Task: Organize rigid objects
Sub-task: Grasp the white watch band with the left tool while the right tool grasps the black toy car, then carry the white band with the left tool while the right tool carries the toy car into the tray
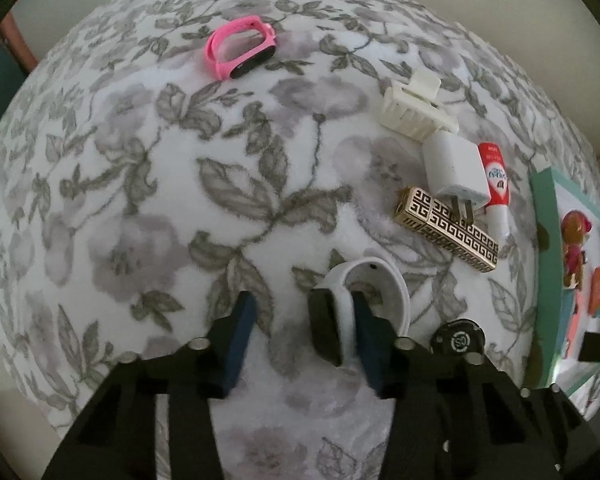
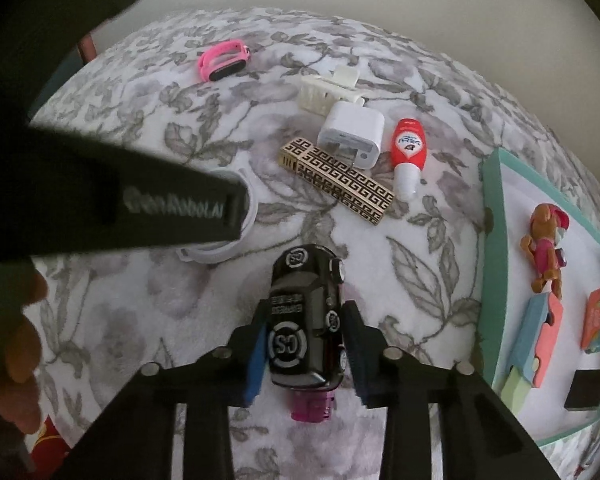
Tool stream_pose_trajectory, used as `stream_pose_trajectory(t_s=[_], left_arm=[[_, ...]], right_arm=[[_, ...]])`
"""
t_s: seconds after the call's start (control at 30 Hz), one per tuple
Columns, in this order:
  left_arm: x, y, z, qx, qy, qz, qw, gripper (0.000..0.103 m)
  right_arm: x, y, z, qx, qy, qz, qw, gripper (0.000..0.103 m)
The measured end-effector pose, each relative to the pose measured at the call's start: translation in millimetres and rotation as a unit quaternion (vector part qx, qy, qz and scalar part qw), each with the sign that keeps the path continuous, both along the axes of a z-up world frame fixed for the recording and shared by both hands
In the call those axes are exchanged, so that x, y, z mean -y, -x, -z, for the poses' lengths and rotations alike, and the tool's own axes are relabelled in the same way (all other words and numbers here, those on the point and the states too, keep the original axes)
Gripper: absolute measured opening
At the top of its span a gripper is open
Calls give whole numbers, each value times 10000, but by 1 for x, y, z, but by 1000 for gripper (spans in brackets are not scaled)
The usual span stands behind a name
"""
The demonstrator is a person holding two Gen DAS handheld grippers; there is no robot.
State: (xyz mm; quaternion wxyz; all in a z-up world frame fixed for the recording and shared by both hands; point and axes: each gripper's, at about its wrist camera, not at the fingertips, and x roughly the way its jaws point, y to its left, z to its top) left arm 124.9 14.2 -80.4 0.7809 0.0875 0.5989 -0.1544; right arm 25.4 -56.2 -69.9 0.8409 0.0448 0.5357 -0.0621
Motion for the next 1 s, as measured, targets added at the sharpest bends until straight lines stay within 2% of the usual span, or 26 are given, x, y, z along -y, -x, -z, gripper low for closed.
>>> stream_pose_trajectory(t_s=[0.07, 0.23, 0.5, 0.77, 1.0], left_arm=[[4, 2, 0, 3, 86, 78, 9999, 25], [10, 6, 0, 90, 37, 176, 9998, 14], [13, 12, -14, 155, 151, 175, 9996, 14], [25, 26, -48, 504, 227, 205, 9983, 14], [37, 39, -71, 819, 408, 330, 9953, 14]], right_arm=[[6, 1, 1, -20, -179, 24, 9998, 35], [16, 5, 0, -28, -485, 107, 9988, 35], [25, 16, -16, 165, -733, 182, 9970, 35], [42, 30, -36, 374, -850, 340, 9951, 35], [78, 46, -49, 523, -1033, 781, 9902, 35]])
